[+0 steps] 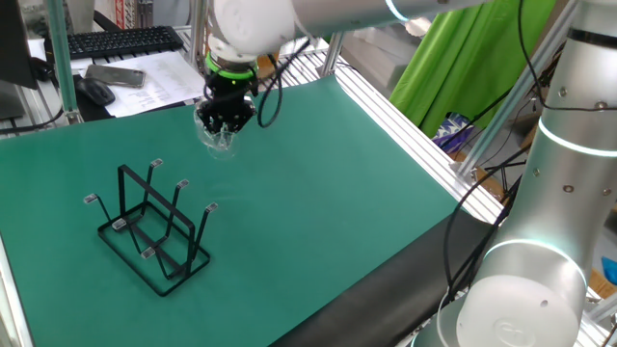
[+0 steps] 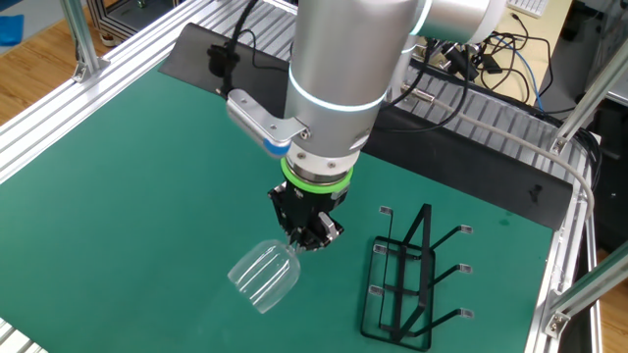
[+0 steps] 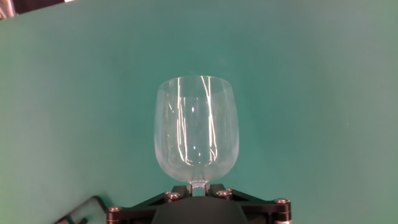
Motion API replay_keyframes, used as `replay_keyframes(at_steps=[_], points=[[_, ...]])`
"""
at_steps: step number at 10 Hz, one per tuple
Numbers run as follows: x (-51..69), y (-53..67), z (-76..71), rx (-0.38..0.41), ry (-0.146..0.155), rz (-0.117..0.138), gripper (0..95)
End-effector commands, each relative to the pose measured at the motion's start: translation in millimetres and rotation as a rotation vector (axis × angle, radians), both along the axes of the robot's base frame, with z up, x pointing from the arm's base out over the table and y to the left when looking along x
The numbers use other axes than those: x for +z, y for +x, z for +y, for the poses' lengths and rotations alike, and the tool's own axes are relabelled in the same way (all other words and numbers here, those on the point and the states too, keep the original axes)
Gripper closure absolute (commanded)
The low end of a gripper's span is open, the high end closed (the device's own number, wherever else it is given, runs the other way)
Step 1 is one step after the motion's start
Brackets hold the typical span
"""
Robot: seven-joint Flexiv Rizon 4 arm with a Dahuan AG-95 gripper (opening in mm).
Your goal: Take the cup off the cup rack
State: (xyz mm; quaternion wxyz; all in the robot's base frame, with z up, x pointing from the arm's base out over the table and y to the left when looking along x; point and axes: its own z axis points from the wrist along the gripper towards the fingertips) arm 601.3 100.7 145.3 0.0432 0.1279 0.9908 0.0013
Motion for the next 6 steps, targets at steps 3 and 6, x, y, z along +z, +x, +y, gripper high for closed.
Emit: replay_keyframes(at_steps=[3, 6], points=[[-13.7, 5.6, 2.0, -0.015, 0.000, -0.070, 95.0], [-18.8, 6.9, 2.8, -0.037, 0.017, -0.089, 95.0]])
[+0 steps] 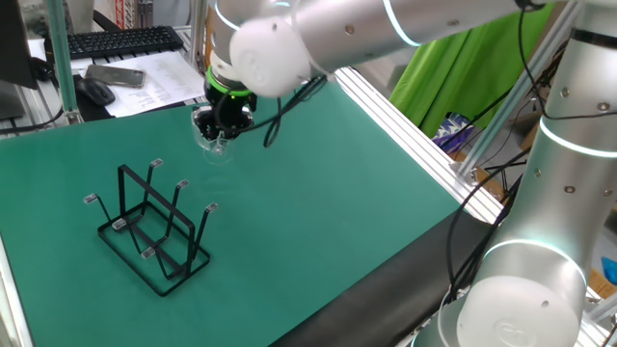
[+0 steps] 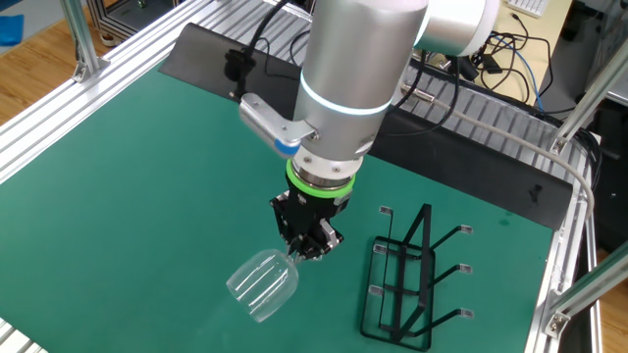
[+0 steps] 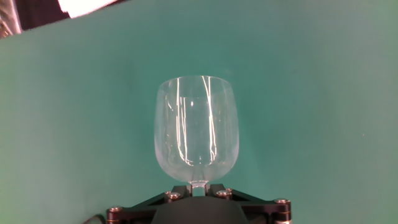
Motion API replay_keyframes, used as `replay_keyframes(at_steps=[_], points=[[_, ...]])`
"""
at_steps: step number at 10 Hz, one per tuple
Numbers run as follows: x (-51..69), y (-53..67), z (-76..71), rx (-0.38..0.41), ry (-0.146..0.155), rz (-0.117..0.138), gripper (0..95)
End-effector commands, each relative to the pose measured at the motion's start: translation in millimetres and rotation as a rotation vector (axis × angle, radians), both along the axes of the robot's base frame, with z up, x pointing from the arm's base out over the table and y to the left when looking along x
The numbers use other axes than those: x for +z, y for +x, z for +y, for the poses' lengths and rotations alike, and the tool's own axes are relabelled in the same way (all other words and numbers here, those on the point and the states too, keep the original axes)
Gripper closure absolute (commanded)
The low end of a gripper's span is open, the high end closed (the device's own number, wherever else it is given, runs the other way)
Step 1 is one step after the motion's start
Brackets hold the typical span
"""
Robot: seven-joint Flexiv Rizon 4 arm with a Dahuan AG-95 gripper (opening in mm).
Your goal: Take the cup off the cup rack
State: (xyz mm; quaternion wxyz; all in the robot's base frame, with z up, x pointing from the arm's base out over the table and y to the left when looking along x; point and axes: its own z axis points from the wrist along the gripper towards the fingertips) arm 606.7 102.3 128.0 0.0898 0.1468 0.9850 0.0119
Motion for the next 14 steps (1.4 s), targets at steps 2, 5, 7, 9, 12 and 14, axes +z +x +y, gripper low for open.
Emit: replay_keyframes(at_steps=[2, 5, 7, 9, 12, 14], points=[[-7.4, 2.9, 2.0, -0.004, 0.005, -0.013, 95.0], [-9.1, 3.4, 2.3, -0.005, -0.001, -0.073, 95.0], [-13.0, 4.2, 2.8, -0.018, 0.005, -0.088, 95.0], [-15.1, 4.7, 3.1, -0.028, 0.004, -0.110, 95.0], [-19.2, 5.4, 3.6, -0.039, -0.002, -0.161, 95.0], [-19.4, 5.5, 3.6, -0.041, -0.001, -0.167, 95.0]])
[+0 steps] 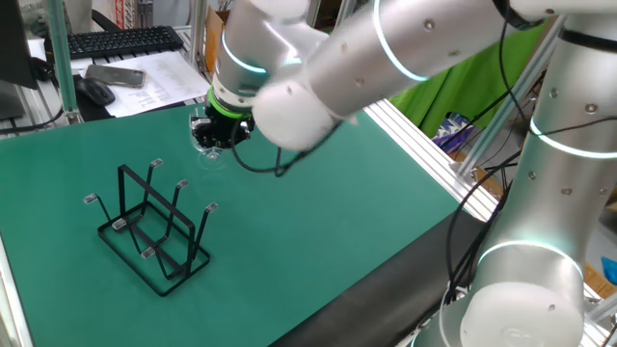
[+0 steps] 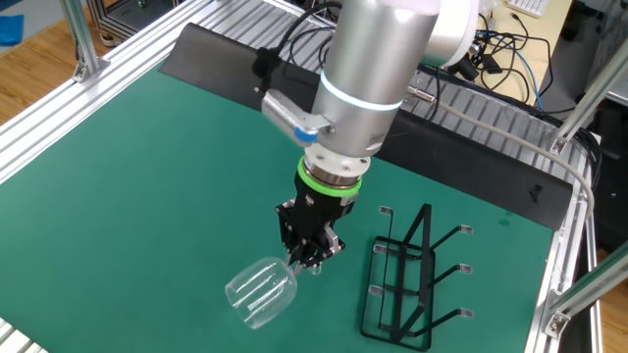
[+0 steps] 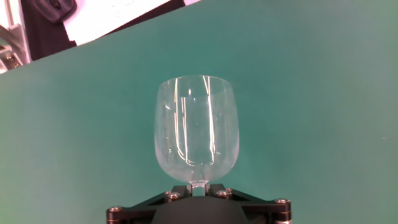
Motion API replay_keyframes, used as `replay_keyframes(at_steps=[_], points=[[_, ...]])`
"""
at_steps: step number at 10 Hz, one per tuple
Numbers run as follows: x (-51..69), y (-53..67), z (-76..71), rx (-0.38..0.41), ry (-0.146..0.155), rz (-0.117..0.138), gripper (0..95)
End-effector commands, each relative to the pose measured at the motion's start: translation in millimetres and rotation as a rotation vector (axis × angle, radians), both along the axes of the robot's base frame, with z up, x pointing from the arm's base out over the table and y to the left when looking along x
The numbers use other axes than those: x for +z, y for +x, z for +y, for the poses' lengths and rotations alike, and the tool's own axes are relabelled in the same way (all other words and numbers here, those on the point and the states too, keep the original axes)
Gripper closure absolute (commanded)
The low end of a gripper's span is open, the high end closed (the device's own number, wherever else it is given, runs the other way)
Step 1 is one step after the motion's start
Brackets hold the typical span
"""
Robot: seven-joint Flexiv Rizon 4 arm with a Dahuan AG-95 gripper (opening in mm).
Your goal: Take the cup off the cup rack
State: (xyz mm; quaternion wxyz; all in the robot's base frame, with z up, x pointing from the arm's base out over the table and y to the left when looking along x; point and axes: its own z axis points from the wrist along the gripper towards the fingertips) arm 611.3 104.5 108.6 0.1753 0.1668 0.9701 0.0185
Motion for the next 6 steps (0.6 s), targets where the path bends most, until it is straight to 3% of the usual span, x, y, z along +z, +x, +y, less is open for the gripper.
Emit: replay_keyframes(at_steps=[1, 4, 5, 6], points=[[-0.1, 1.0, 1.4, 0.004, 0.005, 0.001, 95.0], [-0.1, 1.0, 1.5, 0.006, -0.006, -0.011, 95.0], [0.5, 0.9, 1.4, 0.013, -0.007, 0.005, 95.0], [5.0, 0.1, 0.8, 0.019, 0.003, 0.070, 95.0]])
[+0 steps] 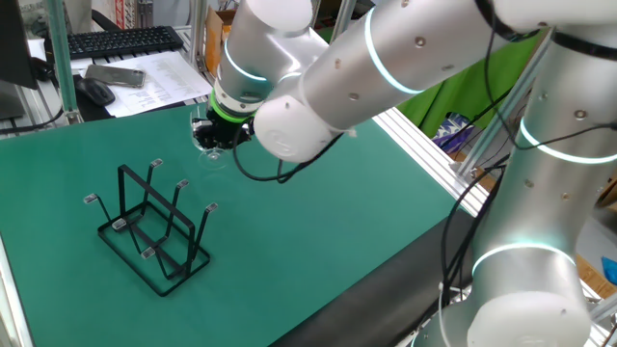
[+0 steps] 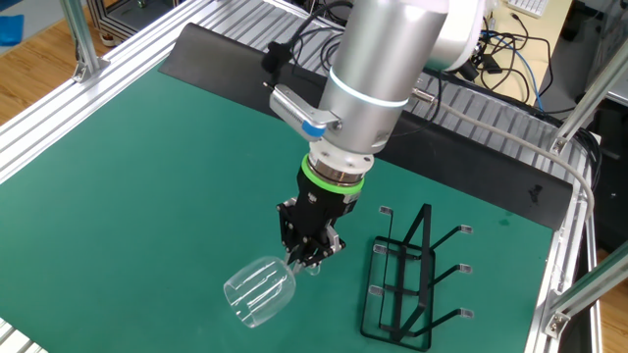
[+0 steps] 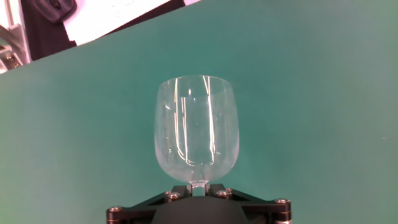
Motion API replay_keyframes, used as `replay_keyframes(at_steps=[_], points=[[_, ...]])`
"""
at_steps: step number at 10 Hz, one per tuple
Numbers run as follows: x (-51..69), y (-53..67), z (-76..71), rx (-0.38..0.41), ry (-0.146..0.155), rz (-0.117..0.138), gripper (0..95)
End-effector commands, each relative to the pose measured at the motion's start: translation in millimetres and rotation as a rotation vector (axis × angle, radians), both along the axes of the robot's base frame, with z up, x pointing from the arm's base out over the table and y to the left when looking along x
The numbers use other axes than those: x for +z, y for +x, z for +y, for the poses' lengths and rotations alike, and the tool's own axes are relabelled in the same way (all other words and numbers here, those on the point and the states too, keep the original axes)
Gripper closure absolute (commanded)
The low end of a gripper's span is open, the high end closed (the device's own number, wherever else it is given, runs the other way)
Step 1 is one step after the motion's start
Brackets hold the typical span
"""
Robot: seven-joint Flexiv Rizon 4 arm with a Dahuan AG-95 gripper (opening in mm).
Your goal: Take the cup off the cup rack
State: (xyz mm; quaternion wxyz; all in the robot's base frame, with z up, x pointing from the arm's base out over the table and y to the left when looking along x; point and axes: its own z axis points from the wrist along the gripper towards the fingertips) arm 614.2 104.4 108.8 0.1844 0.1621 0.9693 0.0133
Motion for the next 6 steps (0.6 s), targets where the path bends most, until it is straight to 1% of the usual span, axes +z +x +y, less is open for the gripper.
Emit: replay_keyframes(at_steps=[1, 2, 3, 4, 5, 6], points=[[9.4, -3.6, 0.3, 0.014, 0.040, 0.147, 95.0], [10.9, -3.8, 0.2, 0.014, 0.039, 0.181, 95.0], [12.5, -4.2, 0.0, 0.012, 0.046, 0.201, 95.0], [13.2, -4.4, -0.1, 0.009, 0.064, 0.218, 95.0], [13.5, -4.4, -0.1, 0.009, 0.068, 0.222, 95.0], [14.0, -4.4, -0.2, 0.008, 0.070, 0.232, 95.0]])
